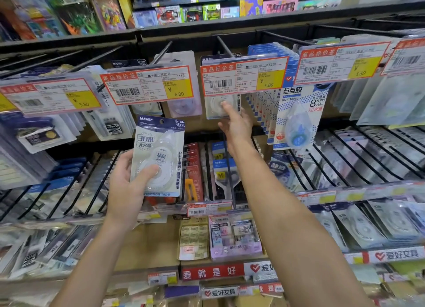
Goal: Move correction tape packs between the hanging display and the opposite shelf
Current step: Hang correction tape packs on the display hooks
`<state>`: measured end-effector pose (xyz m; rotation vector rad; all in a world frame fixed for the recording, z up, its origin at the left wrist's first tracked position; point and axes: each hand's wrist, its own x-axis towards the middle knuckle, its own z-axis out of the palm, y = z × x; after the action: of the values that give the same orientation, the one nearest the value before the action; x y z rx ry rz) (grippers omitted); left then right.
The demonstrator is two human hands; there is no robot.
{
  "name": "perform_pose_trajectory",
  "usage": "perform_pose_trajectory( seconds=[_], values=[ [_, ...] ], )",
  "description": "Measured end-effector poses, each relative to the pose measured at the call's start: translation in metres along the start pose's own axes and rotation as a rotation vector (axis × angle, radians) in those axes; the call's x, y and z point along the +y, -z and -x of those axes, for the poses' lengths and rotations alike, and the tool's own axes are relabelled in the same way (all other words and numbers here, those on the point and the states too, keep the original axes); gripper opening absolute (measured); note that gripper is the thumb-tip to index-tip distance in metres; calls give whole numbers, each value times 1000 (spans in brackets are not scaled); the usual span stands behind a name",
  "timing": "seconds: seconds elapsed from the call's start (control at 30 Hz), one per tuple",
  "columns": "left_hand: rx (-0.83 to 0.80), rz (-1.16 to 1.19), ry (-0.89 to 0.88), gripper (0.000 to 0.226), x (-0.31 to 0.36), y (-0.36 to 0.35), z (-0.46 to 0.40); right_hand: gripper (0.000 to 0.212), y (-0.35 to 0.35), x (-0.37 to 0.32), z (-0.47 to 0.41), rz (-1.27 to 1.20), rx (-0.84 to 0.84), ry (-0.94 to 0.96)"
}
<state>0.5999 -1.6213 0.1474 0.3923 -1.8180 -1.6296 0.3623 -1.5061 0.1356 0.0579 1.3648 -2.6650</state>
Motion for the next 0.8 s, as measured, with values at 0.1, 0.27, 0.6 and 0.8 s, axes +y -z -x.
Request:
perform_pose_trajectory(
  seconds=[0.1,0.27,0.6,0.8],
  values=[
    [12,19,6,35,0,2,1,105,-1,-1,-2,13,-16,5],
    [7,34,12,36,-1,6,6,106,0,-3,-3,16,-43,-6],
    [-8,31,45,34,-7,9,13,61,34,-28,34,732,-254,-15],
    [-87,47,92,44,-14,-1,18,25,95,-63,74,1514,-574,131]
  ],
)
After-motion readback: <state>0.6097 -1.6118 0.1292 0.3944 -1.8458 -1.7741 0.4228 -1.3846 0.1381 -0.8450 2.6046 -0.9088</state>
